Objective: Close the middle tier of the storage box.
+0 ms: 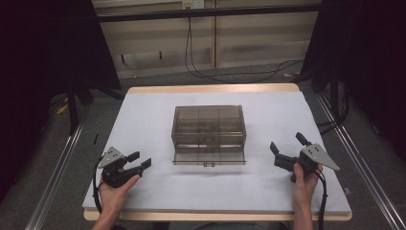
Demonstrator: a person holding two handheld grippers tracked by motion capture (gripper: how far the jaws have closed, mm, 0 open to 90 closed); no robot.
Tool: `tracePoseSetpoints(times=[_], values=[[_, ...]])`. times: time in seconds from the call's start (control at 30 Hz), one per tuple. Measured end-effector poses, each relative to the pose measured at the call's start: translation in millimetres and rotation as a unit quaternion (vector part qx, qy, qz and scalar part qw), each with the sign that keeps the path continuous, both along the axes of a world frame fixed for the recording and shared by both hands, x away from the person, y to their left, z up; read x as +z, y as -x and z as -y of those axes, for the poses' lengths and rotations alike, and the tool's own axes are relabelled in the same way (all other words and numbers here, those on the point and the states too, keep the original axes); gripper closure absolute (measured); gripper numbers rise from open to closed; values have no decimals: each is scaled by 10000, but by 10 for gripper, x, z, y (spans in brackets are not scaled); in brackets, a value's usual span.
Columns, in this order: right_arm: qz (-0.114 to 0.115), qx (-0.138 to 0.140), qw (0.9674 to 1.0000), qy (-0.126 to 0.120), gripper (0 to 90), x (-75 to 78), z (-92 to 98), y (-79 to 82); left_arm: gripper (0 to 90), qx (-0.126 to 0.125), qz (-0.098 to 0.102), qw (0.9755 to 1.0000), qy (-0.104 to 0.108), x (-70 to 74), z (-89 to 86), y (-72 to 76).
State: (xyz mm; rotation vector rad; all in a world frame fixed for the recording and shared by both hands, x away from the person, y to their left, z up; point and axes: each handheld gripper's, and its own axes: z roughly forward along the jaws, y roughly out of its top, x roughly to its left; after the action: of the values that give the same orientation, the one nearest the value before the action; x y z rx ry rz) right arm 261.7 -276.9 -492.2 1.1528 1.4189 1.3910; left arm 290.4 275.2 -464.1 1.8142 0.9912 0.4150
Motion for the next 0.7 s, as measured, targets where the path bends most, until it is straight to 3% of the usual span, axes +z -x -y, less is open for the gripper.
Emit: tracePoseSetpoints(times=[0.1, 0.13, 0.17, 0.2, 0.23, 0.27, 0.37, 0.6, 0.7], values=[[3, 2, 10000, 4, 0, 0, 0, 1, 453, -166, -47, 9998, -25, 14, 2, 18], [4, 3, 10000, 6, 0, 0, -1, 1, 497, -240, -46, 9995, 185, 39, 30, 70], [5, 5, 10000, 9, 0, 0, -1, 2, 507, -317, -56, 9993, 210, 58, 53, 99], [8, 7, 10000, 14, 0, 0, -1, 2, 517, -382, -39, 9992, 129, 79, 79, 131], [8, 7, 10000, 14, 0, 0, -1, 2, 529, -382, -39, 9992, 129, 79, 79, 131], [3, 16, 10000, 11, 0, 0, 0, 1, 560, -539, -25, 9984, 178, 103, 123, 173], [9, 6, 10000, 10, 0, 0, 0, 0, 572, -612, 10, 9981, 58, 119, 173, 193], [-4, 11, 10000, -3, 0, 0, 1, 0, 591, -775, 31, 9968, 191, 120, 195, 199], [-3, 6, 10000, -5, 0, 0, 1, -1, 613, -820, 38, 9966, 75, 123, 217, 206]])
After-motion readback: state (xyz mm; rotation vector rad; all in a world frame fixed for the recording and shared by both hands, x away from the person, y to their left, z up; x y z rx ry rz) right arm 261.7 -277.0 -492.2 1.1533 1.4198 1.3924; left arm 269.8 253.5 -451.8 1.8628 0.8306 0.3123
